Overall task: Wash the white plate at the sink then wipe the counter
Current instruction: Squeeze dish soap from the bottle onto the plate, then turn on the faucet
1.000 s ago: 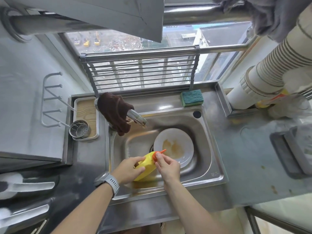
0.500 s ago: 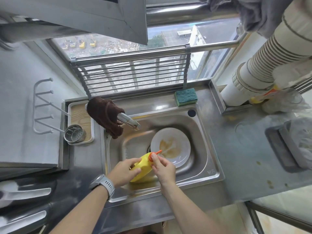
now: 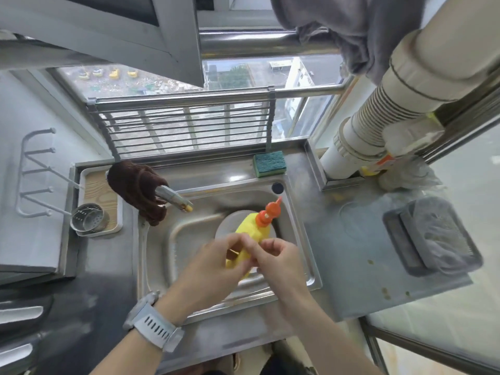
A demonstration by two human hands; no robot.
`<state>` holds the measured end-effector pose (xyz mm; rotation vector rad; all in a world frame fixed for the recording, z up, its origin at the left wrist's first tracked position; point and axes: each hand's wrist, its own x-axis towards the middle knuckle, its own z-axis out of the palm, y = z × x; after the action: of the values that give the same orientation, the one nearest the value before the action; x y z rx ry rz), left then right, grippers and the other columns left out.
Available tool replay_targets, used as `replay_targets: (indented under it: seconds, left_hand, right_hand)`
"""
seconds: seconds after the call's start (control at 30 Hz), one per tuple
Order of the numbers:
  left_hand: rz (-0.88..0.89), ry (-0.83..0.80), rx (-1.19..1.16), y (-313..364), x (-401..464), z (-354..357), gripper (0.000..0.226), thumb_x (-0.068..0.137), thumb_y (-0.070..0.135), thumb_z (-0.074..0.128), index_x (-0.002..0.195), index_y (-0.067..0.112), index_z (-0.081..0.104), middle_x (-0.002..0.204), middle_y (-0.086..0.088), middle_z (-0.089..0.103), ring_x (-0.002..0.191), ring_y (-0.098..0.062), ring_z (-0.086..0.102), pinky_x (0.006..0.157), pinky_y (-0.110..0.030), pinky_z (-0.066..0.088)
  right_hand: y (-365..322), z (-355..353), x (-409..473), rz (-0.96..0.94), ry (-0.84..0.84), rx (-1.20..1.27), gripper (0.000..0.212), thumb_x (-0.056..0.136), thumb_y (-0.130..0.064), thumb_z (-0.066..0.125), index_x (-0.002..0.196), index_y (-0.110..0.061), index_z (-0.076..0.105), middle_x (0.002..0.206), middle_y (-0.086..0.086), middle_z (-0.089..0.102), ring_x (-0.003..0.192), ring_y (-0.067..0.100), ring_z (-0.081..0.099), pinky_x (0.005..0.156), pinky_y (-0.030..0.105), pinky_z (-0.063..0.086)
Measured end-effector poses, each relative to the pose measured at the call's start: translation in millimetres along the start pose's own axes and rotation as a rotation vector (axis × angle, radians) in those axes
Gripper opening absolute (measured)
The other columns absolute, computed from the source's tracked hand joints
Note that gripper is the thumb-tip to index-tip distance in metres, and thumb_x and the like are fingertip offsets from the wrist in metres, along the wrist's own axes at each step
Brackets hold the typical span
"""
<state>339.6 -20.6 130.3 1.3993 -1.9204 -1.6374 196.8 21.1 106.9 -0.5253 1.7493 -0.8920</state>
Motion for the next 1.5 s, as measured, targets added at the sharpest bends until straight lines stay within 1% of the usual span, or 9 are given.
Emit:
replay_targets:
  seconds: [0.17, 0.27, 0.47, 0.7, 0.83, 1.07, 1.2, 1.37, 1.5]
  left_hand:
    - [0.045, -0.032, -0.391, 66.8, 36.3, 67.4, 0.045, 0.078, -0.009, 0.072, 0.108, 0.023, 0.071, 0.096, 0.006, 0.073, 0.095, -0.004, 0.069, 0.089, -0.025, 0.055]
    - [0.048, -0.046, -0.470, 85.6, 60.9, 106.3, 0.037, 0.075, 0.010, 0.075, 0.108, 0.024, 0.072, 0.092, 0.014, 0.071, 0.083, 0.005, 0.064, 0.079, -0.014, 0.052]
    - [-0.121, 0.050, -0.351, 73.7, 104.1, 148.1, 0.024, 0.090, 0.017, 0.065, 0.112, 0.024, 0.073, 0.103, 0.004, 0.073, 0.098, -0.014, 0.068, 0.091, -0.034, 0.057]
    - [-0.227, 0.189, -0.168, 34.7, 117.6, 148.1, 0.019, 0.092, 0.018, 0.062, 0.106, 0.027, 0.072, 0.092, 0.013, 0.069, 0.085, -0.002, 0.065, 0.063, -0.004, 0.045]
    - [-0.289, 0.204, -0.100, 22.5, 121.2, 142.2, 0.018, 0.094, 0.019, 0.060, 0.107, 0.024, 0.071, 0.096, 0.010, 0.070, 0.092, -0.008, 0.066, 0.084, -0.027, 0.055]
    - [-0.305, 0.234, 0.003, 5.4, 125.8, 133.6, 0.014, 0.094, 0.020, 0.061, 0.100, 0.030, 0.069, 0.087, 0.017, 0.068, 0.082, 0.008, 0.059, 0.062, -0.009, 0.039]
    - [-0.288, 0.231, 0.072, -7.5, 119.6, 124.6, 0.014, 0.097, 0.020, 0.059, 0.106, 0.022, 0.069, 0.094, 0.008, 0.069, 0.084, -0.002, 0.063, 0.067, -0.016, 0.047]
    - [-0.322, 0.244, 0.127, -25.8, 106.2, 99.0, 0.018, 0.098, 0.021, 0.056, 0.110, 0.017, 0.069, 0.103, 0.004, 0.070, 0.095, -0.014, 0.065, 0.084, -0.025, 0.049]
    - [-0.380, 0.272, 0.112, -38.7, 92.8, 74.2, 0.021, 0.098, 0.024, 0.054, 0.113, 0.019, 0.069, 0.107, 0.004, 0.071, 0.100, -0.014, 0.065, 0.092, -0.031, 0.053]
  right_hand:
    - [-72.0, -117.2, 22.0, -0.095, 0.006, -0.356, 0.028, 0.065, -0.035, 0.089, 0.082, -0.016, 0.077, 0.076, -0.003, 0.078, 0.074, 0.012, 0.073, 0.068, 0.029, 0.058]
    - [-103.1, -179.1, 48.5, -0.191, 0.058, -0.778, 0.025, 0.058, -0.031, 0.082, 0.079, -0.020, 0.073, 0.073, -0.003, 0.074, 0.070, 0.013, 0.068, 0.064, 0.032, 0.056]
    - [-116.2, -267.5, 116.5, -0.507, 0.154, -1.394, 0.031, 0.066, -0.009, 0.074, 0.096, -0.015, 0.075, 0.095, 0.008, 0.072, 0.096, 0.032, 0.064, 0.081, 0.039, 0.051]
    - [-110.4, -324.4, 165.5, -0.490, 0.270, -1.175, 0.040, 0.068, -0.008, 0.062, 0.107, -0.010, 0.072, 0.116, 0.018, 0.067, 0.108, 0.041, 0.061, 0.082, 0.035, 0.042]
    - [-101.9, -338.0, 173.6, -0.471, 0.297, -1.124, 0.060, 0.058, -0.019, 0.046, 0.112, -0.010, 0.071, 0.121, 0.020, 0.063, 0.112, 0.041, 0.059, 0.090, 0.037, 0.043]
    - [-100.3, -345.4, 181.6, -0.442, 0.304, -1.075, 0.048, 0.067, -0.005, 0.058, 0.113, -0.014, 0.071, 0.122, 0.014, 0.062, 0.117, 0.035, 0.057, 0.098, 0.038, 0.044]
    - [-100.8, -337.4, 164.1, -0.439, 0.385, -1.071, 0.057, 0.069, 0.004, 0.065, 0.123, -0.013, 0.066, 0.125, 0.018, 0.061, 0.123, 0.036, 0.051, 0.102, 0.041, 0.042]
    - [-84.1, -295.9, 104.3, -0.541, 0.680, -0.940, 0.036, 0.077, -0.006, 0.071, 0.112, -0.007, 0.061, 0.111, 0.026, 0.059, 0.111, 0.046, 0.051, 0.097, 0.054, 0.043]
    - [-52.9, -218.7, 65.8, -0.558, 0.490, -0.877, 0.035, 0.079, -0.016, 0.077, 0.108, -0.013, 0.059, 0.106, 0.010, 0.060, 0.102, 0.035, 0.055, 0.089, 0.050, 0.048]
